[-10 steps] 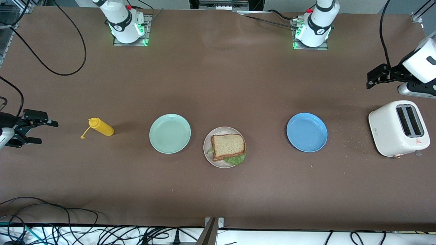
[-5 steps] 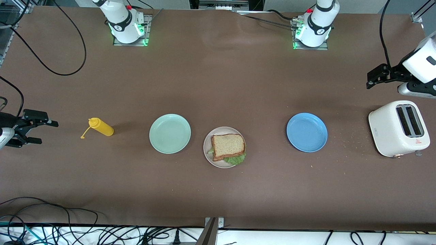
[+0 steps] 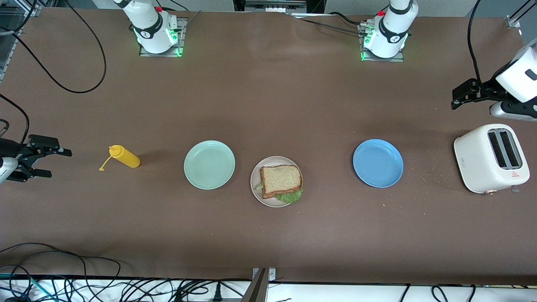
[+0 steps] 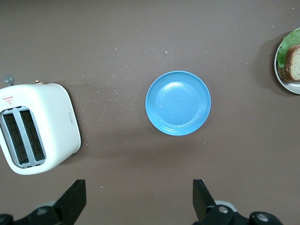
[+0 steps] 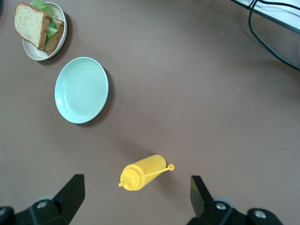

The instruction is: Make sandwich on beige plate with both arms

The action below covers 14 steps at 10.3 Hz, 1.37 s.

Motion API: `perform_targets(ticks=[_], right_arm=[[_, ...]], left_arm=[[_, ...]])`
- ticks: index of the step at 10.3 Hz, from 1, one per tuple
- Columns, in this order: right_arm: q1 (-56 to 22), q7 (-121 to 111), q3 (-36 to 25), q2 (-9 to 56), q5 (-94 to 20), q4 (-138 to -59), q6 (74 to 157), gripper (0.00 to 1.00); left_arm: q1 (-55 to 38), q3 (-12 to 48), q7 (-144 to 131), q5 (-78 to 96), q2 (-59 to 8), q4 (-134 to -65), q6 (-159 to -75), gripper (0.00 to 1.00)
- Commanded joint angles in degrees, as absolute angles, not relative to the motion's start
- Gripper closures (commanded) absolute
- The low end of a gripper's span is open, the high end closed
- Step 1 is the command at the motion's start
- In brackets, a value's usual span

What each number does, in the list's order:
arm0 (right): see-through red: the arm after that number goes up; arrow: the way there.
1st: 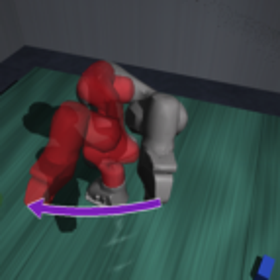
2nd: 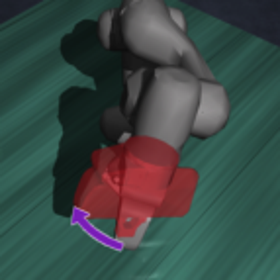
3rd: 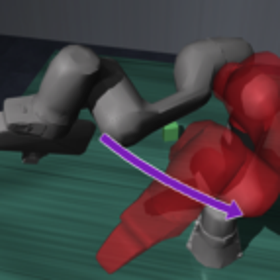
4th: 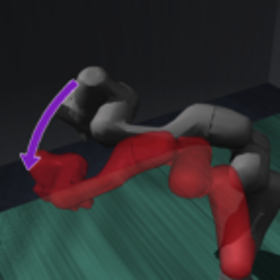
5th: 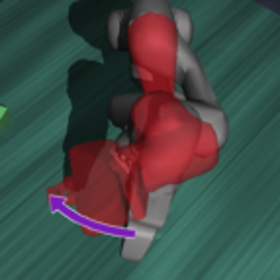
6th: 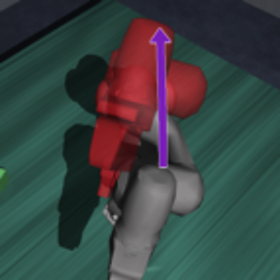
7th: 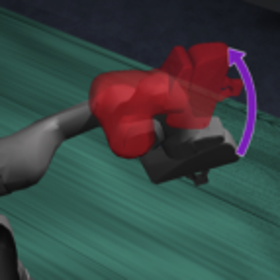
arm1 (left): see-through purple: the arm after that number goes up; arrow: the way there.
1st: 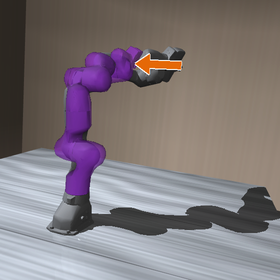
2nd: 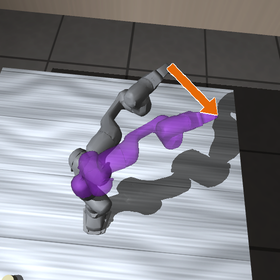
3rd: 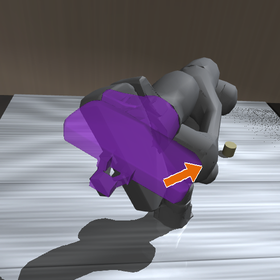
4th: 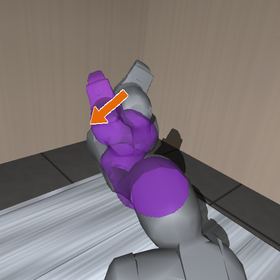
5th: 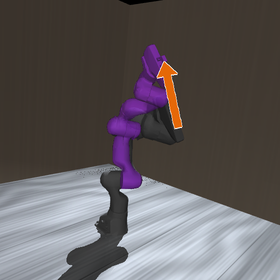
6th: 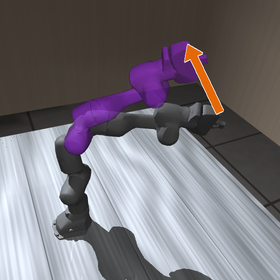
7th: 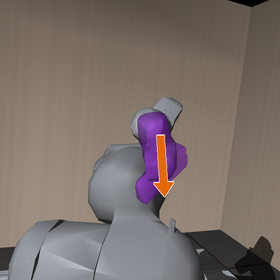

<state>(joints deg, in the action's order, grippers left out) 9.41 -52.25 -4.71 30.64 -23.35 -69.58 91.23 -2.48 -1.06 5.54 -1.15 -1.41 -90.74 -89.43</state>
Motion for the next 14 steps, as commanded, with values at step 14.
perform_targets(ticks=[14], right_arm=[[-3.95, -8.54, -4.66, 27.25, 1.23, -64.16, 82.44, 0.00]], left_arm=[[-2.37, -1.23, 5.71, 0.44, -2.20, -89.03, -88.15, 0.00]])
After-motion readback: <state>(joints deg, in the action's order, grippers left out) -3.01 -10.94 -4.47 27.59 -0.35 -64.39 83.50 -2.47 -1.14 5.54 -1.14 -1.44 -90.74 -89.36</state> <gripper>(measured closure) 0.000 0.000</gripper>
